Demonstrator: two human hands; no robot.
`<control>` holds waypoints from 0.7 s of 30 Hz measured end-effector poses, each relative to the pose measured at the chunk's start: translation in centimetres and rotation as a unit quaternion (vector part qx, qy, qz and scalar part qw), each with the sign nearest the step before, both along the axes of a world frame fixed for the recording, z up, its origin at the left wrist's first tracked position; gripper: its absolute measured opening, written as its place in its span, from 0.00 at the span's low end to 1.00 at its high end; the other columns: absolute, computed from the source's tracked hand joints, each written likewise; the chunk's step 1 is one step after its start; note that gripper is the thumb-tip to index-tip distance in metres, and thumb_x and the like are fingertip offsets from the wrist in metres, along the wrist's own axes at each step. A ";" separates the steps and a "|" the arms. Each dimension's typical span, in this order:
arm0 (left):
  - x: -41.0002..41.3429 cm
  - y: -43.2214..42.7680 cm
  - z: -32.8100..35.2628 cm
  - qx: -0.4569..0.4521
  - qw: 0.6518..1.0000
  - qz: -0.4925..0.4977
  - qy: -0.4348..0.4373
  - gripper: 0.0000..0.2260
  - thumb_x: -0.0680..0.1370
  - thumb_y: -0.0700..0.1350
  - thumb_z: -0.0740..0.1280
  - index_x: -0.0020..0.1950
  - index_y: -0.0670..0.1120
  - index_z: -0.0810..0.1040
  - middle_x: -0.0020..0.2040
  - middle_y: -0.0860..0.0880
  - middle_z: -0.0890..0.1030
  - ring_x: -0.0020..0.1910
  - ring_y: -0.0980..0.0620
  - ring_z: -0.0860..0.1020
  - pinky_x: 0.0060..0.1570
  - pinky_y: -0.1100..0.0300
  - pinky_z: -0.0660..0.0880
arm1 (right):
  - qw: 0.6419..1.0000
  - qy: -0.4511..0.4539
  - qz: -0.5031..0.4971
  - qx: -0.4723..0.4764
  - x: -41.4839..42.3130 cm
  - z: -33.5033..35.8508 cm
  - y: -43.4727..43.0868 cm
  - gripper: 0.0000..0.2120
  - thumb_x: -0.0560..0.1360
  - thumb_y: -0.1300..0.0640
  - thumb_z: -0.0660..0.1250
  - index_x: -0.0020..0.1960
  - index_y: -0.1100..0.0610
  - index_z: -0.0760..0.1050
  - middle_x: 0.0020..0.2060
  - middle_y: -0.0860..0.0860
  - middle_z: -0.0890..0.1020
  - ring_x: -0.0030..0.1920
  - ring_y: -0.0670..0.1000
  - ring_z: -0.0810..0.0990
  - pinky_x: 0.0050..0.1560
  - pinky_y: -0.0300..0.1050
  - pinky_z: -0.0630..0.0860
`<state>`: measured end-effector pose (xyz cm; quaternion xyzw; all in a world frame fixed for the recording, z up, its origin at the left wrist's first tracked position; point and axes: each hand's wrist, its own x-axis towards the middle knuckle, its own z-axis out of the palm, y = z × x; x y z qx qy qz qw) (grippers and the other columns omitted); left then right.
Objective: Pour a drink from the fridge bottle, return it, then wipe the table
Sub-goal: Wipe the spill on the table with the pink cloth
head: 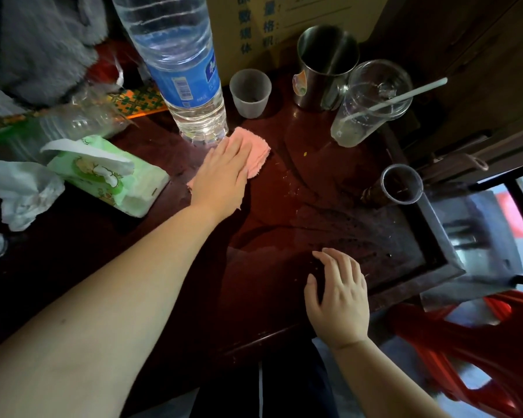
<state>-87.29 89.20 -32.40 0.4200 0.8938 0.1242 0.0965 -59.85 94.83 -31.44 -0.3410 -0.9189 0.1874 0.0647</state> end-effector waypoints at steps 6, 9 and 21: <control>-2.0 2.0 1.0 -0.015 0.994 -0.102 -0.033 0.23 0.82 0.40 0.52 0.78 0.50 0.56 0.79 0.52 0.52 0.77 0.50 0.50 0.74 0.55 0.45 | 1.000 0.003 0.004 0.003 0.1 0.0 0.0 0.18 0.74 0.49 0.58 0.60 0.56 0.74 0.59 0.50 0.76 0.61 0.51 0.71 0.60 0.44 0.67; -2.2 3.6 1.3 -0.022 0.986 -0.145 -0.077 0.25 0.80 0.36 0.54 0.76 0.51 0.59 0.78 0.53 0.53 0.77 0.51 0.49 0.74 0.56 0.43 | 1.000 0.003 0.005 0.003 0.1 0.0 0.0 0.18 0.74 0.50 0.58 0.60 0.55 0.75 0.59 0.50 0.76 0.61 0.51 0.71 0.60 0.44 0.67; 0.9 4.4 2.2 -0.013 0.977 -0.199 -0.070 0.24 0.78 0.35 0.58 0.72 0.52 0.69 0.77 0.52 0.60 0.77 0.46 0.49 0.74 0.51 0.45 | 1.000 0.008 0.006 0.008 0.1 0.1 -0.1 0.17 0.74 0.49 0.58 0.59 0.55 0.75 0.59 0.50 0.76 0.61 0.52 0.72 0.60 0.46 0.68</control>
